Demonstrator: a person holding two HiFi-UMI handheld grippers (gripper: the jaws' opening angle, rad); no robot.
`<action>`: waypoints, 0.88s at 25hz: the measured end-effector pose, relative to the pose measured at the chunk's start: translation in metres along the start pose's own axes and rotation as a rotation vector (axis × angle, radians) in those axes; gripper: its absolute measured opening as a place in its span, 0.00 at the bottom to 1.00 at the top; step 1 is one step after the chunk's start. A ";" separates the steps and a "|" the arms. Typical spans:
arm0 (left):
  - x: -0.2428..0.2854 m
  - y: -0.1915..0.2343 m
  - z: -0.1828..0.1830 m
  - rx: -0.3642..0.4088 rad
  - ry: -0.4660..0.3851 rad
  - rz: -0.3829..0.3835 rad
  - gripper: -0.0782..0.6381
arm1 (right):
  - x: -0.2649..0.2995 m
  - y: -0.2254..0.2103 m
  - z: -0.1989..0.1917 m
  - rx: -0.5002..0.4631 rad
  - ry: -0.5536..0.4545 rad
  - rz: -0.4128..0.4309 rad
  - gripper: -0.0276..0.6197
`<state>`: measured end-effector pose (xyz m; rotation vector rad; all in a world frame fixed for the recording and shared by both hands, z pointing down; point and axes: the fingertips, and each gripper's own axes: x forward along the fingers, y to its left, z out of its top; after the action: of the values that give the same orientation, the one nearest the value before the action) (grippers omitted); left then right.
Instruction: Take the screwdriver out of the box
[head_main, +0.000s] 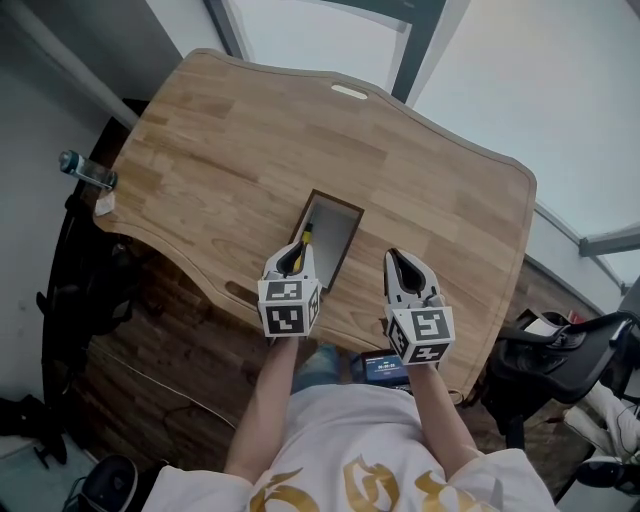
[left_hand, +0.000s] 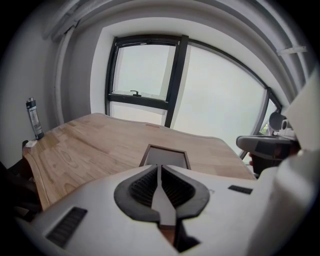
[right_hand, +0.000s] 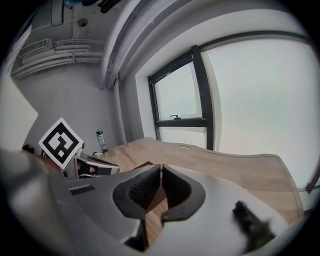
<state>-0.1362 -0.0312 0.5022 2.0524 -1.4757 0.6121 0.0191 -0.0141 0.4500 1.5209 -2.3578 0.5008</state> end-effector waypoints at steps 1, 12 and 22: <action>0.002 0.000 -0.001 -0.001 0.008 0.003 0.13 | 0.001 -0.001 -0.001 0.001 0.003 0.004 0.09; 0.022 -0.001 -0.018 -0.006 0.126 0.051 0.13 | 0.012 -0.010 -0.005 0.020 0.020 0.055 0.09; 0.051 -0.011 -0.027 0.021 0.267 0.066 0.30 | 0.023 -0.030 -0.009 0.050 0.032 0.101 0.09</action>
<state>-0.1124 -0.0467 0.5534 1.8590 -1.3881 0.8933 0.0377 -0.0406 0.4720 1.4081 -2.4237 0.6076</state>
